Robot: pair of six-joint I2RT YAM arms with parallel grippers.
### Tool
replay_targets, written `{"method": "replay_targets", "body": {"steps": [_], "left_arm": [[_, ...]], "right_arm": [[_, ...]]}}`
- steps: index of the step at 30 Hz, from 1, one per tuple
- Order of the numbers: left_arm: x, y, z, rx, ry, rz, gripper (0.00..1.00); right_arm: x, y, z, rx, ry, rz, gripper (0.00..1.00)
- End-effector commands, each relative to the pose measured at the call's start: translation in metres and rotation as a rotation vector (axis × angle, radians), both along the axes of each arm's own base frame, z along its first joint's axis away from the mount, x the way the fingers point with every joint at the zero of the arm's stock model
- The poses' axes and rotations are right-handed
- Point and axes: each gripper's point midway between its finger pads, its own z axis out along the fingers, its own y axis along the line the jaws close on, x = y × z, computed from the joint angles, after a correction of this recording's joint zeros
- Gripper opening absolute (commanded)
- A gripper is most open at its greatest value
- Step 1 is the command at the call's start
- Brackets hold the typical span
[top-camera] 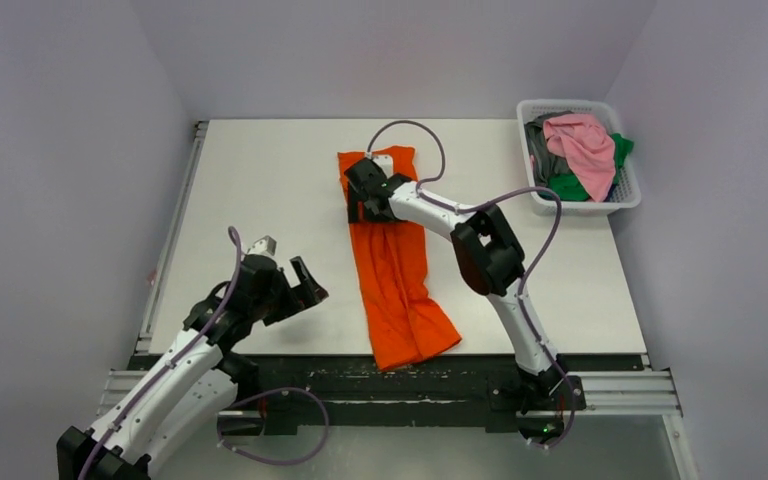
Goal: Fold and stack the t-shirts
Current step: Rotate the tshirt 85 degrees
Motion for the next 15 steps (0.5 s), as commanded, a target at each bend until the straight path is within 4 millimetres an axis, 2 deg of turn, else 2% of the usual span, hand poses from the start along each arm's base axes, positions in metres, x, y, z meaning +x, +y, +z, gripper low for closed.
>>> {"method": "replay_targets", "body": {"steps": [1,4,7,9,11,13,14,15], "left_arm": [[0.006,-0.015,0.003,-0.033,-0.037,-0.066,1.00],[0.012,-0.019,0.002,-0.021,-0.035,-0.094,1.00],[0.018,-0.028,0.003,-0.026,-0.026,-0.125,1.00],[0.018,-0.038,0.003,-0.045,-0.008,-0.160,1.00],[0.017,-0.049,0.001,-0.057,0.009,-0.187,1.00],[0.013,-0.059,-0.003,-0.070,0.033,-0.212,1.00],[0.010,-0.065,-0.005,-0.089,0.042,-0.228,1.00],[0.008,-0.072,-0.006,-0.113,0.049,-0.242,0.99]], "right_arm": [[0.038,-0.030,-0.045,-0.018,0.068,-0.148,0.96],[0.067,-0.023,-0.054,0.016,0.063,-0.186,0.96],[0.096,-0.011,-0.056,0.125,0.041,-0.226,0.96],[0.111,0.001,-0.042,0.223,0.022,-0.210,0.95],[0.118,0.006,-0.012,0.258,-0.038,-0.166,0.95],[0.117,0.014,0.030,0.312,-0.079,-0.104,0.95],[0.114,0.018,0.068,0.345,-0.123,-0.062,0.95],[0.109,0.020,0.095,0.361,-0.152,-0.020,0.96]]}}
